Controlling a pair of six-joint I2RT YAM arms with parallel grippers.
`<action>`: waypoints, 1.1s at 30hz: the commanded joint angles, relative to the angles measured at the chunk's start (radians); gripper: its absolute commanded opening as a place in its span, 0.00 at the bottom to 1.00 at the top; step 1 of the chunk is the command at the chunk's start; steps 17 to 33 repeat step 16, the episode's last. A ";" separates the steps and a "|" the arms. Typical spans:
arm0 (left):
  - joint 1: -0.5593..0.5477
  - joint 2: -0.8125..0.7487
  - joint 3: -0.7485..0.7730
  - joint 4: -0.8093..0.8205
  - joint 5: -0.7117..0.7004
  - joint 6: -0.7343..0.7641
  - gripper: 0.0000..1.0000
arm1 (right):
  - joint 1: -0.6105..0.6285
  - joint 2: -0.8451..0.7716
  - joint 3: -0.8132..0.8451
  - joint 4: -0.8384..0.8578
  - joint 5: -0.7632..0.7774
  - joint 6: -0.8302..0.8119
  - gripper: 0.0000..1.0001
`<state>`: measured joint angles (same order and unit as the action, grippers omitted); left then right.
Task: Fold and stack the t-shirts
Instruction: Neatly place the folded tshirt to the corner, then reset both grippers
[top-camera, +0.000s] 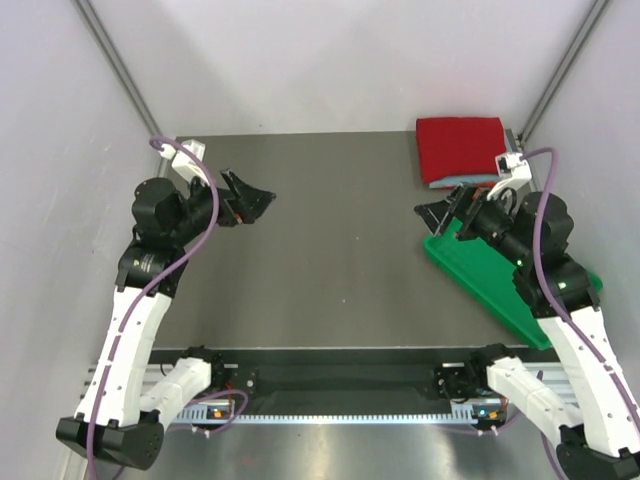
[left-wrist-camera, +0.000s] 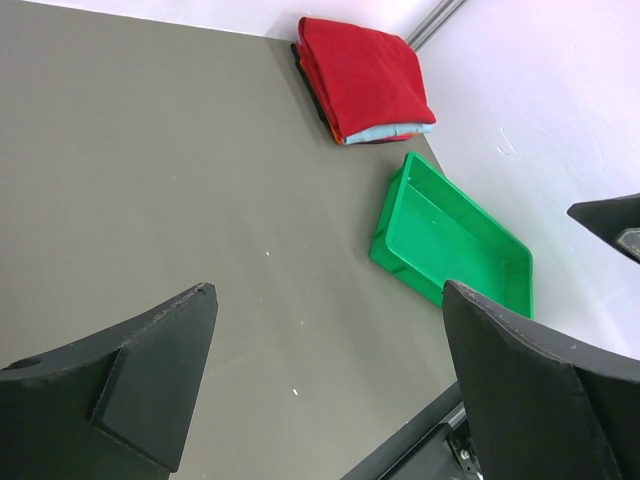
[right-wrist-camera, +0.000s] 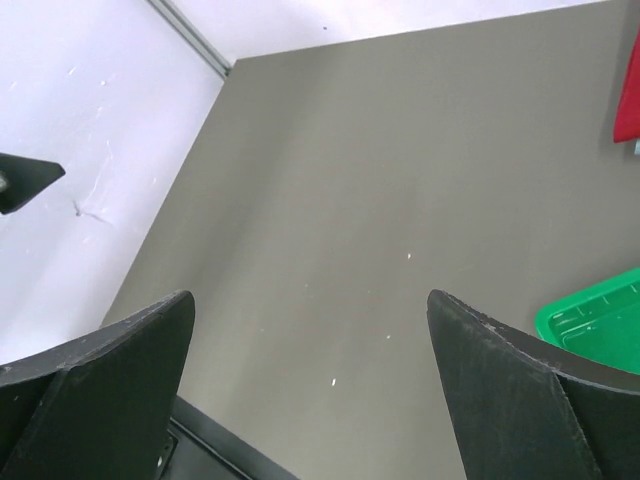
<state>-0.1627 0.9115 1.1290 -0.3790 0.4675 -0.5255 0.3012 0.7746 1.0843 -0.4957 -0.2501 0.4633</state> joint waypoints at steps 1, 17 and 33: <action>0.000 -0.031 0.011 0.000 0.017 0.018 0.99 | 0.006 -0.031 -0.003 0.013 0.028 0.020 1.00; 0.000 -0.053 0.041 -0.032 0.013 0.024 0.99 | 0.004 -0.041 -0.011 -0.007 0.054 0.014 1.00; 0.000 -0.053 0.041 -0.032 0.013 0.024 0.99 | 0.004 -0.041 -0.011 -0.007 0.054 0.014 1.00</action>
